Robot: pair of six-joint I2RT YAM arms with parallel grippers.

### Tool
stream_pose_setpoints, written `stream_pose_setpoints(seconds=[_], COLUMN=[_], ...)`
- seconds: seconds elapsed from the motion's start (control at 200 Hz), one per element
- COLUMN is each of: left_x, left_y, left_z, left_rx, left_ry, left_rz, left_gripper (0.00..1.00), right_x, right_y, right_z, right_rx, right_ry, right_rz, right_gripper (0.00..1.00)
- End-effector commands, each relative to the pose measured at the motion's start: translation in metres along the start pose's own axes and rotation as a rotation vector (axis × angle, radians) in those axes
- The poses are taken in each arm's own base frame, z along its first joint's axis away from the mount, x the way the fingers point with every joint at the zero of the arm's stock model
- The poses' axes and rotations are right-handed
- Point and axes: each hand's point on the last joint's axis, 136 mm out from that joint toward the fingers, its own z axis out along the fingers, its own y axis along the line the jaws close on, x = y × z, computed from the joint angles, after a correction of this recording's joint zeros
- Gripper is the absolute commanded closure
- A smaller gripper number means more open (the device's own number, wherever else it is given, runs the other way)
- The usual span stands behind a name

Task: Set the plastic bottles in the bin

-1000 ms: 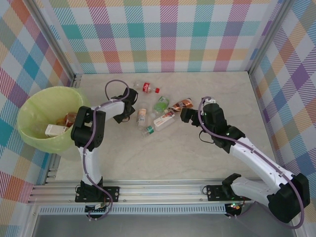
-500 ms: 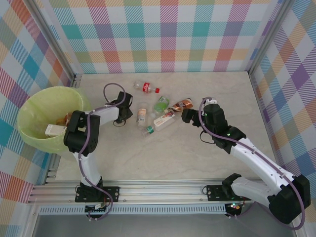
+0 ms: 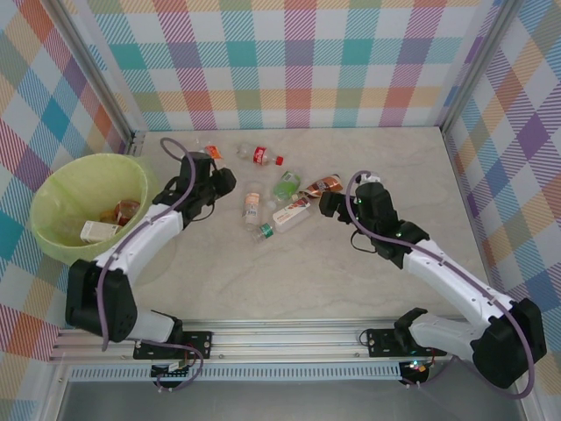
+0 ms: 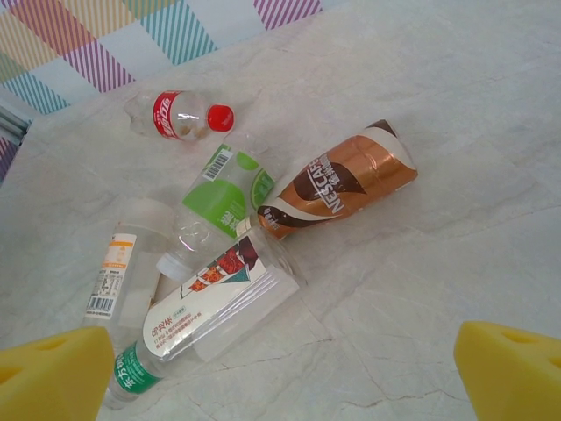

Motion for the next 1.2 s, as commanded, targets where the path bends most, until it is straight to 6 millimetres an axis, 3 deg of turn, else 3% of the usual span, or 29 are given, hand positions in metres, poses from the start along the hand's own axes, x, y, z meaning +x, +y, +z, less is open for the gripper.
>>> stream_pose_setpoints(seconds=[0.0,0.16,0.25,0.395,0.555,0.82,0.985,1.115,1.195], left_x=[-0.016,-0.037,-0.060,-0.098,-0.122,-0.124,-0.109,-0.099,-0.093], left_y=[-0.026,-0.048,-0.051,-0.018,0.043,0.106,0.133,0.163,0.168], left_z=[-0.040,-0.081,-0.113,-0.172,-0.216,-0.243,-0.224,-0.218,-0.216], left_rx=[0.073,0.098,0.061,-0.195,-0.546,-0.738,-0.682,-0.735,-0.711], left_ry=[-0.001,0.001,-0.059,-0.194,-0.305,-0.323,-0.230,-0.184,-0.171], left_rz=[0.102,0.181,0.204,0.219,0.225,0.093,-0.022,-0.101,-0.142], left_gripper=[1.00,1.00,1.00,1.00,1.00,1.00,1.00,0.89,0.81], right_x=[-0.010,-0.012,-0.011,-0.003,0.000,0.019,0.038,0.049,0.055], right_y=[0.005,0.010,0.011,0.014,0.018,0.020,0.023,0.018,0.015], right_z=[0.007,0.014,0.018,0.034,0.058,0.106,0.132,0.147,0.154], right_rx=[-0.013,-0.026,-0.026,-0.022,0.008,0.098,0.127,0.166,0.188], right_ry=[-0.035,-0.034,-0.032,0.021,0.071,0.196,0.280,0.308,0.331], right_rz=[0.036,0.048,0.045,0.043,0.131,0.275,0.333,0.357,0.358], right_gripper=[0.00,0.00,0.00,0.00,0.00,0.01,0.00,0.00,0.00])
